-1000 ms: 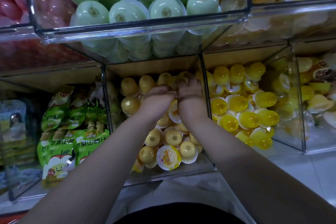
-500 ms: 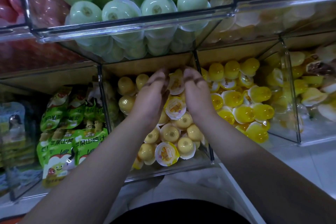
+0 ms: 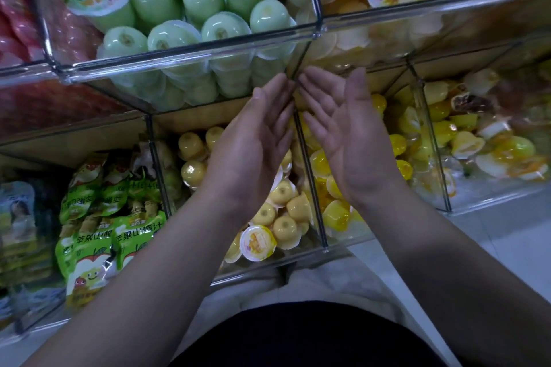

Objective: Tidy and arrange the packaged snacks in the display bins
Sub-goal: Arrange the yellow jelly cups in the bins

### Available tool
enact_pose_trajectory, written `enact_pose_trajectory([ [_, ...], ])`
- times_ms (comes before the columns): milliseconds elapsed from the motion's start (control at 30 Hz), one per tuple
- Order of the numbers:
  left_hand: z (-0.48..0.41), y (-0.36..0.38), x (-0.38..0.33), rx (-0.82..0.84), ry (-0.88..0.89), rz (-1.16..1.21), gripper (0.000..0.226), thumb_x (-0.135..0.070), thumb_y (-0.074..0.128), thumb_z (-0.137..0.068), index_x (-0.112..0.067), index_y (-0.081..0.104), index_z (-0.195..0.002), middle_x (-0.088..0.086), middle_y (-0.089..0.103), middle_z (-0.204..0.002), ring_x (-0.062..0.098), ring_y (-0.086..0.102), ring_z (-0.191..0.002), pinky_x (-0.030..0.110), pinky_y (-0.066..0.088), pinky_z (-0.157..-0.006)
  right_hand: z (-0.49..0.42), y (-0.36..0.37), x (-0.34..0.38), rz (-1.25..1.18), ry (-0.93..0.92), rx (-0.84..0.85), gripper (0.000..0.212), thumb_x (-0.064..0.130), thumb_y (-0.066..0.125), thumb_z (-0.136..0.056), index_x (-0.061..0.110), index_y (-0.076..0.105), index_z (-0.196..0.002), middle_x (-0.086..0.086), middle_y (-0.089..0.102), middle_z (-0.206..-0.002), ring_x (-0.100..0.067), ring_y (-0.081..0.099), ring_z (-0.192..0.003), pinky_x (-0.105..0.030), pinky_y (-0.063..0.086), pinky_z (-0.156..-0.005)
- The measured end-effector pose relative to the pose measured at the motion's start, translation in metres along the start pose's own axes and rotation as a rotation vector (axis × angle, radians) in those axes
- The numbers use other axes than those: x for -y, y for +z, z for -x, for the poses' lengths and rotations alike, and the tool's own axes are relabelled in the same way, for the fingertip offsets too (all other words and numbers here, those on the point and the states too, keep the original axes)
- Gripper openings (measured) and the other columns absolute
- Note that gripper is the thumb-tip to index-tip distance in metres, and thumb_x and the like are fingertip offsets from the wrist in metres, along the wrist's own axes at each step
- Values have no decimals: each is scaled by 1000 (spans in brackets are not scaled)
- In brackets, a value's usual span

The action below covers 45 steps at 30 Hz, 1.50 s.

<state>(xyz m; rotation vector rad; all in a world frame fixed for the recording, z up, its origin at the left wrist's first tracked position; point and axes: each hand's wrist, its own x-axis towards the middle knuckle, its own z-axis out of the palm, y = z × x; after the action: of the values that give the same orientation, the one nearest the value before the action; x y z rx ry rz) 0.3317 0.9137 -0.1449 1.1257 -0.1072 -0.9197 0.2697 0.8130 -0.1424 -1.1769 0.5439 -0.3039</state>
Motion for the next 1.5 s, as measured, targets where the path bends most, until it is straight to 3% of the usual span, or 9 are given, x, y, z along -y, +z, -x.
enact_pose_trajectory([
  [100, 1, 22, -11, 57, 52, -17, 50, -38, 15, -104, -22, 36, -147, -11, 43, -149, -6, 42, -129, 19, 32, -106, 4, -8, 21, -56, -39, 36, 58, 56, 26, -82, 23, 54, -121, 1, 56, -137, -3, 52, -125, -22, 40, -106],
  [400, -12, 77, -39, 53, 194, -57, 49, -38, 17, -105, -24, 36, -147, -12, 42, -150, -6, 40, -131, 18, 35, -105, -3, -38, 76, -56, -157, 83, 58, 54, 24, -87, 20, 53, -124, 3, 58, -132, -4, 52, -127, -26, 40, -108],
  [833, -55, 139, -55, -113, 263, -76, 41, -33, 28, -106, -21, 43, -142, -5, 55, -137, 5, 52, -126, 25, 38, -107, -53, -97, 125, 82, -207, 86, 57, 56, 28, -86, 24, 54, -125, 5, 59, -134, -3, 57, -121, -29, 37, -108],
  [933, -66, 145, -59, -173, 270, -153, 38, -32, 33, -105, -24, 43, -141, -3, 55, -138, 7, 54, -125, 29, 38, -108, -70, -105, 131, 172, -232, 76, 57, 56, 28, -87, 22, 55, -125, 5, 63, -128, 0, 59, -116, -22, 41, -100],
  [1033, -80, 147, -63, -212, 270, -235, 36, -34, 39, -103, -28, 46, -138, -2, 55, -137, 11, 53, -126, 43, 33, -113, -90, -110, 138, 308, -223, 49, 60, 58, 29, -86, 22, 58, -124, 9, 67, -121, 3, 61, -110, -16, 41, -88],
  [1233, -116, 154, -74, -293, 155, -265, 33, -32, 44, -102, -27, 55, -133, -6, 63, -127, 11, 52, -122, 47, 34, -106, -131, -109, 155, 497, 7, 172, 51, 61, 35, -96, 25, 65, -115, 6, 67, -116, -6, 58, -108, -30, 41, -81],
  [1367, -131, 151, -78, -250, -2, -164, 35, -30, 46, -100, -21, 56, -133, 0, 62, -124, 15, 53, -118, 39, 49, -79, -148, -116, 162, 336, 357, 364, 62, 64, 43, -92, 19, 52, -133, -8, 53, -137, -22, 48, -129, -56, 36, -107],
  [1433, -131, 148, -80, -199, -38, -108, 36, -29, 47, -100, -17, 55, -132, 4, 62, -117, 18, 57, -112, 33, 53, -70, -150, -122, 166, 241, 428, 400, 65, 60, 44, -93, 16, 43, -141, -12, 47, -144, -25, 45, -132, -54, 43, -101],
  [1500, -132, 145, -79, -170, -42, -71, 35, -29, 45, -100, -17, 55, -132, 4, 62, -116, 19, 56, -115, 34, 54, -75, -150, -124, 167, 193, 446, 393, 63, 55, 44, -95, 15, 41, -143, -12, 46, -143, -25, 44, -133, -43, 53, -81],
])
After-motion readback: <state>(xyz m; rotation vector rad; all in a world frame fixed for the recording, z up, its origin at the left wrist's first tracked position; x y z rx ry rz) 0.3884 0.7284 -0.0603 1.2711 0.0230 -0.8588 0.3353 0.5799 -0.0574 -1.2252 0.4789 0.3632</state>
